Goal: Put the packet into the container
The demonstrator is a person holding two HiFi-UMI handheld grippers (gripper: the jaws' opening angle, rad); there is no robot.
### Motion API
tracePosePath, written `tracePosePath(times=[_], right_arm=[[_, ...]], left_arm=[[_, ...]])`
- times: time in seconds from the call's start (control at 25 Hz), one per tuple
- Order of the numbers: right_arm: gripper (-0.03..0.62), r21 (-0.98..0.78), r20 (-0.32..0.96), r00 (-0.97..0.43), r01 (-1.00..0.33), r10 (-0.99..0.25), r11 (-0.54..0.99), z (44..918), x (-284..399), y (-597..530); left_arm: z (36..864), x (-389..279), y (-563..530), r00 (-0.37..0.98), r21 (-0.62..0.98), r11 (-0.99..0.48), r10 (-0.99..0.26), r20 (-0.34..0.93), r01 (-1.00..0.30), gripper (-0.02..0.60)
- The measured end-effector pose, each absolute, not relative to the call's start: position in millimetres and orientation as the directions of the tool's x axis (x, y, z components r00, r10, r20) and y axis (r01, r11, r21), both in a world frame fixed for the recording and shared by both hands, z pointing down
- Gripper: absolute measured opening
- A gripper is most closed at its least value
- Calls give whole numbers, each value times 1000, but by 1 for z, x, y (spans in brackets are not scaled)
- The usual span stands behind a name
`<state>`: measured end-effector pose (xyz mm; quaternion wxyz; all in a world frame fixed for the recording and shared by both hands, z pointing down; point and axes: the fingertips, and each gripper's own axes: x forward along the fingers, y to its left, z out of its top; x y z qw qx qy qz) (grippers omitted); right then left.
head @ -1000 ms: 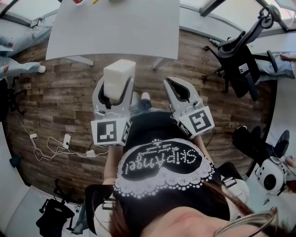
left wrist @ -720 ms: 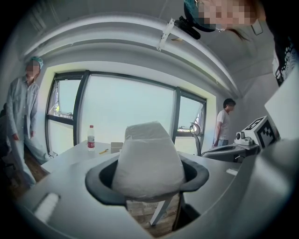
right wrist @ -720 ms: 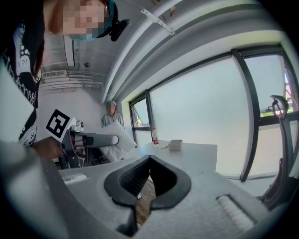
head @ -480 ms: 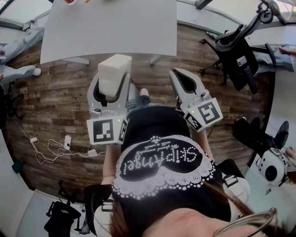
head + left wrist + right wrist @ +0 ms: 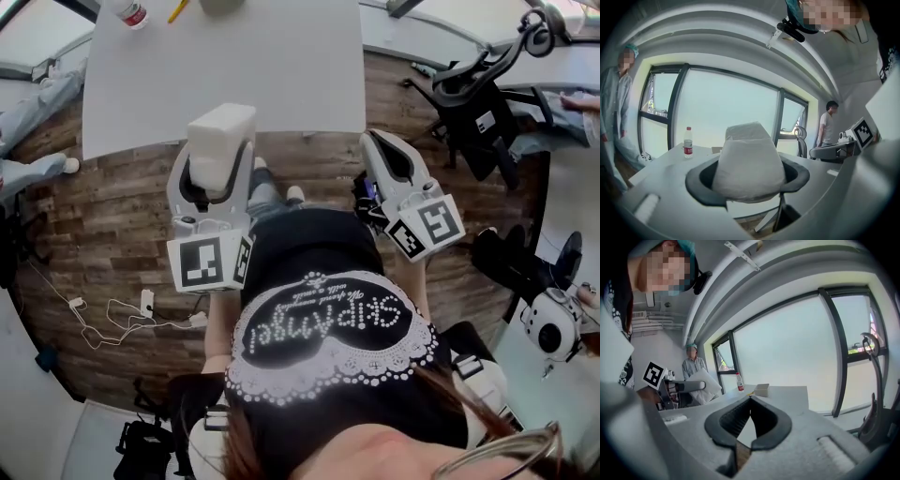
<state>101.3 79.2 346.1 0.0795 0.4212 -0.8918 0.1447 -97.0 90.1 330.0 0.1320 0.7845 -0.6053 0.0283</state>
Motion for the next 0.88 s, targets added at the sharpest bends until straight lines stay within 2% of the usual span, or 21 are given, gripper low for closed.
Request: tracePosePath(times=[0.44, 0.88], right_arm=[[-5, -131, 276, -514, -857, -812, 498, 325, 108, 44], [-5, -100, 302, -508, -858, -807, 503, 333, 86, 33]], left_arm=[[325, -115, 49, 350, 183, -318, -920, 178, -930, 285], [333, -131, 33, 368, 178, -335, -908, 200, -925, 285]])
